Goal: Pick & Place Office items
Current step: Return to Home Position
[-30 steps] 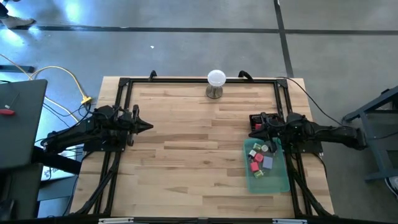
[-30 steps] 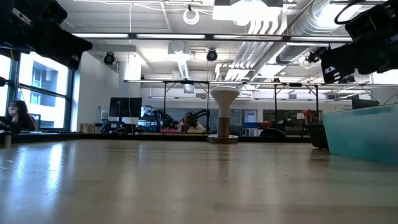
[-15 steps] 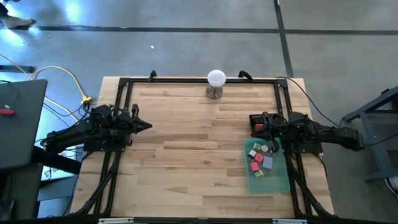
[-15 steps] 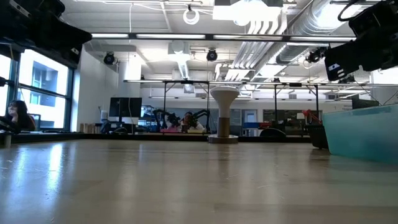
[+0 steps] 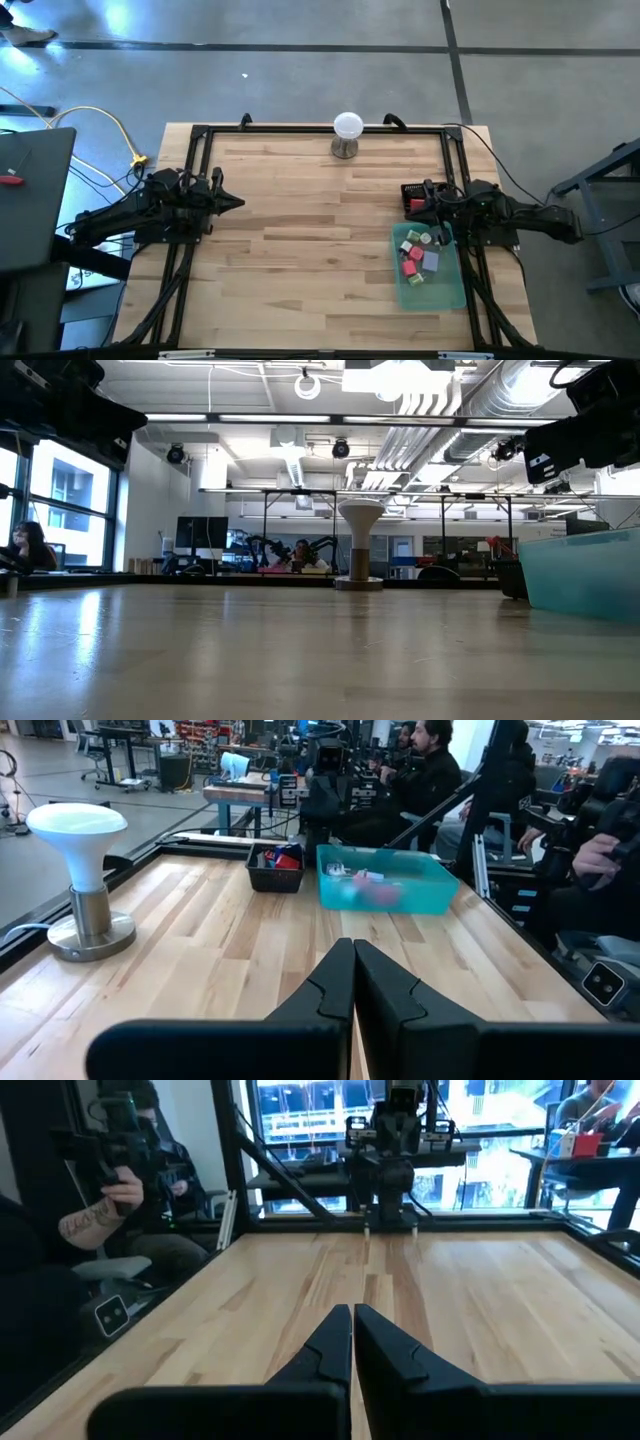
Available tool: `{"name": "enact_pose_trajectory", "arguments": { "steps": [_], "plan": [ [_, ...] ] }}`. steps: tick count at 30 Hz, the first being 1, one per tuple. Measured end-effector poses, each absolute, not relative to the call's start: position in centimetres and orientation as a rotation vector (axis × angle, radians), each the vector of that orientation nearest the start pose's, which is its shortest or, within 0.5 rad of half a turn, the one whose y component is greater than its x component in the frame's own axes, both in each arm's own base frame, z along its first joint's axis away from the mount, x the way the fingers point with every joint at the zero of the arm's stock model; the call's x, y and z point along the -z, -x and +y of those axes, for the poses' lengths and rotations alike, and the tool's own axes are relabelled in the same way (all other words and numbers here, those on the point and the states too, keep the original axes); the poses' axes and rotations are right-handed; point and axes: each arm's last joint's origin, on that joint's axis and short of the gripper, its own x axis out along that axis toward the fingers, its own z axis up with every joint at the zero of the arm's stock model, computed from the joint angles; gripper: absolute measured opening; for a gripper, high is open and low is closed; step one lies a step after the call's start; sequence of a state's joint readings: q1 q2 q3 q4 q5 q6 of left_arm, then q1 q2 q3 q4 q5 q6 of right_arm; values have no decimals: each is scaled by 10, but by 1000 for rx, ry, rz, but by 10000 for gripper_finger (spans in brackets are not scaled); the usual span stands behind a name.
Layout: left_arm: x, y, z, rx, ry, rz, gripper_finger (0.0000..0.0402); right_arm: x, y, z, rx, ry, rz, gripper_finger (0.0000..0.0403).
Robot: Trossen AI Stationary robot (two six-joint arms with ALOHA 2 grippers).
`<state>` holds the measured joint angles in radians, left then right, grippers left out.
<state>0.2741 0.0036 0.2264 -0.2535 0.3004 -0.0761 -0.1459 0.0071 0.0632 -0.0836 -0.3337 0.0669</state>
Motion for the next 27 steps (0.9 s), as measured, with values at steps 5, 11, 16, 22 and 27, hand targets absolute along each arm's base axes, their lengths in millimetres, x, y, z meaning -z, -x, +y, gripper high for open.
{"name": "enact_pose_trajectory", "arguments": {
  "steps": [5, 11, 16, 22, 27],
  "plan": [
    [-212, -78, 12, 45, 96, 32, 1, -173, -96, -4, -196, -65, -41, 3],
    [-200, -83, 11, 80, 106, 36, 1, -172, -97, -4, -195, -53, -44, 3],
    [-184, -90, 10, 104, 133, 18, 1, -171, -97, -4, -195, -54, -43, 3],
    [-177, -94, 10, 117, 137, -42, 1, -171, -97, -4, -196, -55, -40, 3],
    [-176, -94, 10, 117, 124, -41, 1, -171, -97, -4, -195, -55, -38, 3]
  ]
}}
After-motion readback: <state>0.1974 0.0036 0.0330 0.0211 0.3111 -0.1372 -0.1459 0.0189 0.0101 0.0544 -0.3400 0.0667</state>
